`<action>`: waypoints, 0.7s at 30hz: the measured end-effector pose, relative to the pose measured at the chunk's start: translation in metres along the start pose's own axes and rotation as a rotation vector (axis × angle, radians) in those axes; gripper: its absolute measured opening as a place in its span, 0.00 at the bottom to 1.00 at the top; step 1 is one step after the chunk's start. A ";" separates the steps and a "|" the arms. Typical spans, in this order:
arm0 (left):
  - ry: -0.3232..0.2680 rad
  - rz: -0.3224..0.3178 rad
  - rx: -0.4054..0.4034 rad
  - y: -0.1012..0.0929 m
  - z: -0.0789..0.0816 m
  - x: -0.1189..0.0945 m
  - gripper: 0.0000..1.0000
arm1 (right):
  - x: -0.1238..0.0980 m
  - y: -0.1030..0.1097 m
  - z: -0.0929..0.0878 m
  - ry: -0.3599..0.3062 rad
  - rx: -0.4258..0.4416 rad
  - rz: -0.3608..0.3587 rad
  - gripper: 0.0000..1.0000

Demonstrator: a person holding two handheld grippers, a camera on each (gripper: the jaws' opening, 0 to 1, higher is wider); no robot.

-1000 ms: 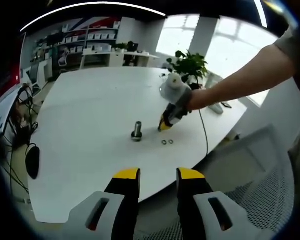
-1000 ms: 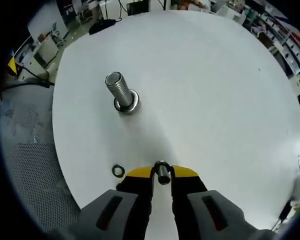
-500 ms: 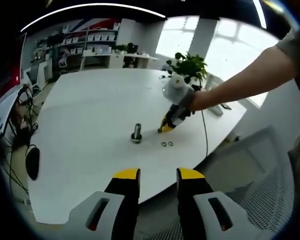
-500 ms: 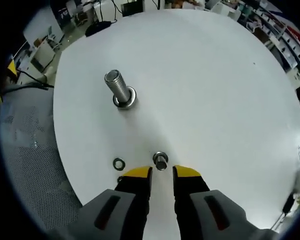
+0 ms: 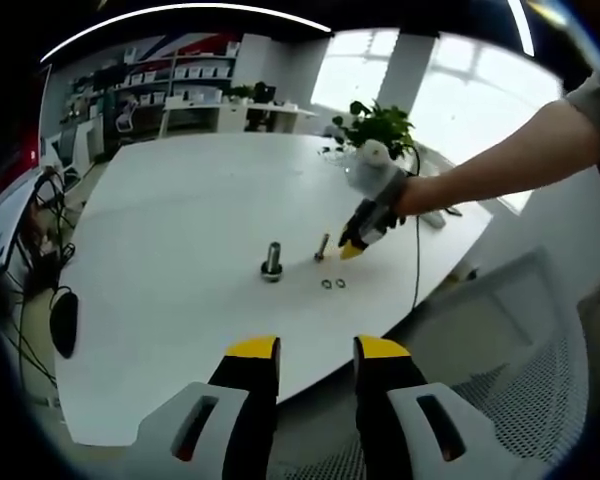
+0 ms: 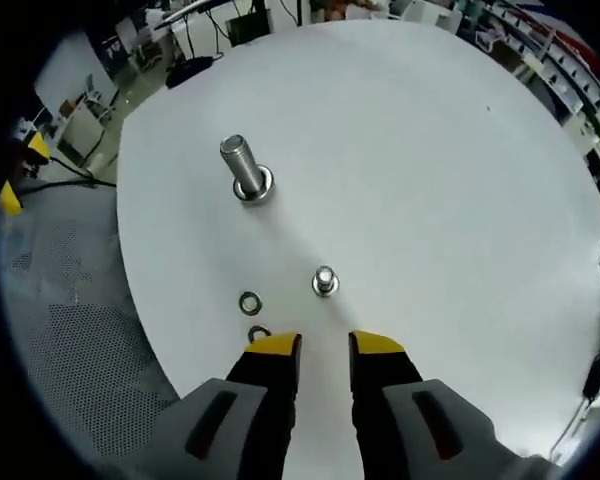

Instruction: Place the washer onto the threaded stud by aligning its center hole with the stud, sliding it down to the base, and recovering from edge contact or off-axis alignment until the washer reaches the visible bottom stop.

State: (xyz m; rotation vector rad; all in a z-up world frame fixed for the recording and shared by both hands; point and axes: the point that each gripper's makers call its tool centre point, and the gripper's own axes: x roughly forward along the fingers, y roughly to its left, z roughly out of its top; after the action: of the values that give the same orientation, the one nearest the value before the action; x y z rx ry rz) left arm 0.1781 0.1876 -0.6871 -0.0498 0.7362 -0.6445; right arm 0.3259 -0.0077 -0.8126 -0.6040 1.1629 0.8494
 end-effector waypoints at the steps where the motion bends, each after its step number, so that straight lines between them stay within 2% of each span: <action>1: 0.004 -0.001 0.003 0.000 0.000 0.000 0.27 | -0.001 0.002 -0.001 -0.001 0.001 0.001 0.22; 12: 0.000 0.008 -0.003 0.001 0.000 -0.001 0.27 | -0.005 0.022 -0.014 0.003 -0.008 0.024 0.26; 21: -0.006 0.007 -0.001 0.001 0.001 -0.002 0.28 | 0.007 0.046 -0.014 0.008 -0.011 0.065 0.29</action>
State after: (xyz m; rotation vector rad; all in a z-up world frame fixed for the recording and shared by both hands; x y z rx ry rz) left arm 0.1783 0.1892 -0.6857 -0.0501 0.7308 -0.6371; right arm 0.2816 0.0088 -0.8233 -0.5813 1.1907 0.9095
